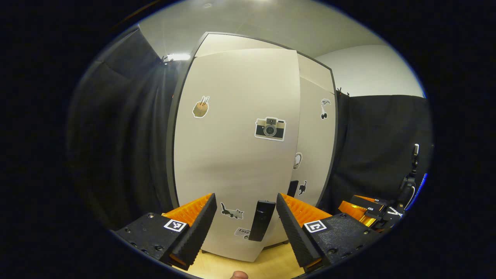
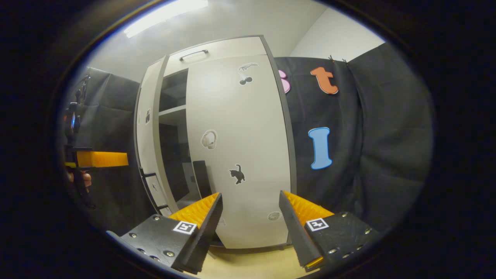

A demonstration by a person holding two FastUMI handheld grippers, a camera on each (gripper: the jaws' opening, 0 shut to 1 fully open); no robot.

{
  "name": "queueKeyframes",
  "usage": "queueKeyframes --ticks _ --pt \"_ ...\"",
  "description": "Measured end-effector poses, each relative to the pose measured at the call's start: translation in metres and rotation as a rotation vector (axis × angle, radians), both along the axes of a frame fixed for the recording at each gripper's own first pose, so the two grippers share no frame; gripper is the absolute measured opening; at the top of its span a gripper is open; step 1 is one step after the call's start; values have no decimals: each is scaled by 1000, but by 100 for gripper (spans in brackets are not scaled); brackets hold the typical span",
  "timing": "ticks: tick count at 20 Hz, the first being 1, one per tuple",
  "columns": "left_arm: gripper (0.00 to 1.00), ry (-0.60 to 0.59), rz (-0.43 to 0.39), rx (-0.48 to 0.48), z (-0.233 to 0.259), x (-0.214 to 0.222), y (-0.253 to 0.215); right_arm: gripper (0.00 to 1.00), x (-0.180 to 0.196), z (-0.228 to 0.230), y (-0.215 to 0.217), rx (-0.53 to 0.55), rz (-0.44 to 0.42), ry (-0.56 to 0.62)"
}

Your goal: Grab one shoe with the right hand and put it into the shoe cabinet, grab the other shoe with the left hand and put it into the shoe cabinet; then close the right door with the right hand and the left door with the left hand.

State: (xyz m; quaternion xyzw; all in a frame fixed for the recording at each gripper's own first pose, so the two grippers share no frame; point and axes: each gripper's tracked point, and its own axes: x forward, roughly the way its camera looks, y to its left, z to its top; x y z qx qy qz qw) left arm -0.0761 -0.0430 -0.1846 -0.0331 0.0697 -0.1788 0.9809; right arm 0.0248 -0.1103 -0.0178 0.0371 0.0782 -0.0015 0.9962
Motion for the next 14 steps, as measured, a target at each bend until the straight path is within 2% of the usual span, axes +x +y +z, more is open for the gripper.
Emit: queueKeyframes --ticks 5,6,7,14 --pt "94 3 18 12 -6 4 -2 87 2 0 0 0 10 0" --pt "89 -2 24 15 -7 4 -1 87 2 1 1 -1 12 0" --pt "94 -4 31 18 -7 4 -1 87 2 2 3 -1 16 -1" --pt "95 -9 62 36 -13 7 0 87 3 20 14 -16 37 -29"
